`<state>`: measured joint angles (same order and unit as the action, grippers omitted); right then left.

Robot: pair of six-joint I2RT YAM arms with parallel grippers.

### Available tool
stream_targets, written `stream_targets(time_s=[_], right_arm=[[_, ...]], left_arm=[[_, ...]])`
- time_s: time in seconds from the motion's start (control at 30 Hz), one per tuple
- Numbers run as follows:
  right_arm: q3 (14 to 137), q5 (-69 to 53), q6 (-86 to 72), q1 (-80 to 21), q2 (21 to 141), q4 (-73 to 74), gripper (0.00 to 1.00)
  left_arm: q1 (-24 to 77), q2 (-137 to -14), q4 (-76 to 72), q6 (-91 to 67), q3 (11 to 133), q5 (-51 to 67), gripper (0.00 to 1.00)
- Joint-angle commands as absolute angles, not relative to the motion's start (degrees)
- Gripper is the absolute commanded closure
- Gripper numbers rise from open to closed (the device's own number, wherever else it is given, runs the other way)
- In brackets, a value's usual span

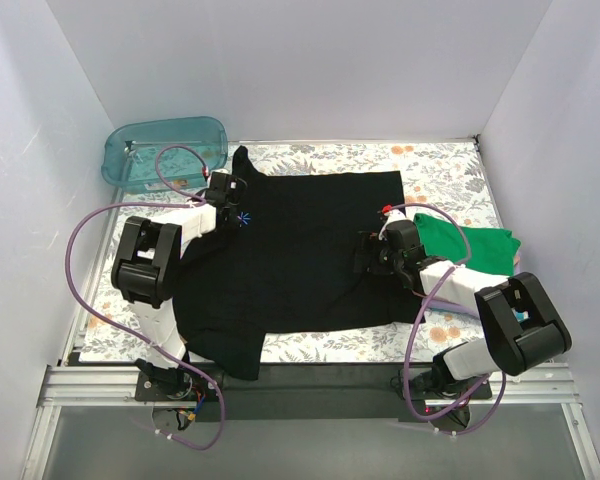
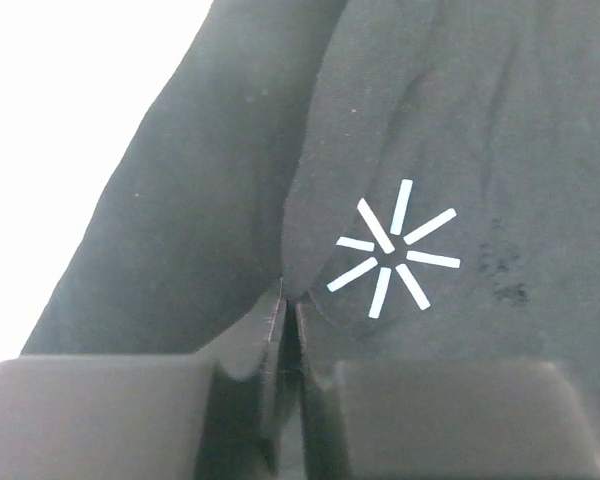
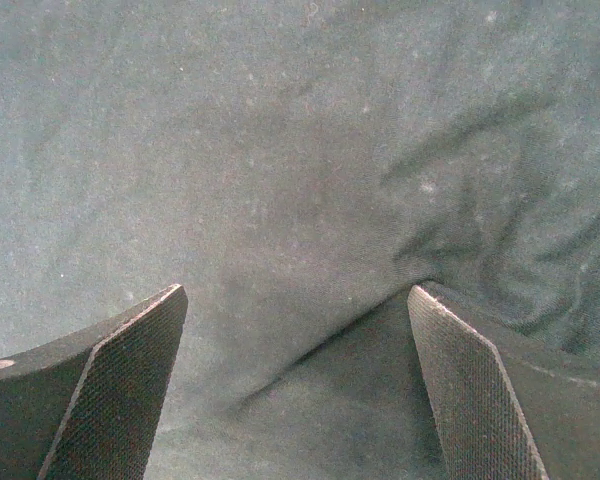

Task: Fold and stack the t-shirts
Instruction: Flatten the tshirt out

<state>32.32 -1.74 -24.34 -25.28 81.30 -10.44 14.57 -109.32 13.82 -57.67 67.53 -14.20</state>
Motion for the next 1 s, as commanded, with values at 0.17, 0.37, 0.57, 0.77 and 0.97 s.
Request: stream_targets(time_s=[0.17, 0.37, 0.57, 0.77, 0.97], right_arm=[[28.7, -1.5, -25.0, -25.7, 82.4, -7.1, 0.02], [28.6, -1.2, -24.8, -25.6, 81.8, -6.6, 0.02], [28.2, -1.8, -24.8, -25.7, 80.0, -6.0, 0.02], [27.9, -3.8, -22.3, -25.8, 75.3, -6.0, 0.02], [30.3, -6.5, -17.5, -25.9, 69.2, -4.8, 0.02]], left_arm=[[13.0, -108.1, 17.7, -60.5, 75.9, -32.8, 1.00], [8.3, -109.6, 20.1, -63.6, 81.6, -38.2, 0.73], [6.4, -116.3, 26.0, -66.9, 90.9, -44.5, 0.33], [6.2, -114.3, 35.1, -75.4, 93.9, -40.1, 0.27], [6.5, -100.3, 34.9, -80.2, 86.1, -35.8, 0.18]])
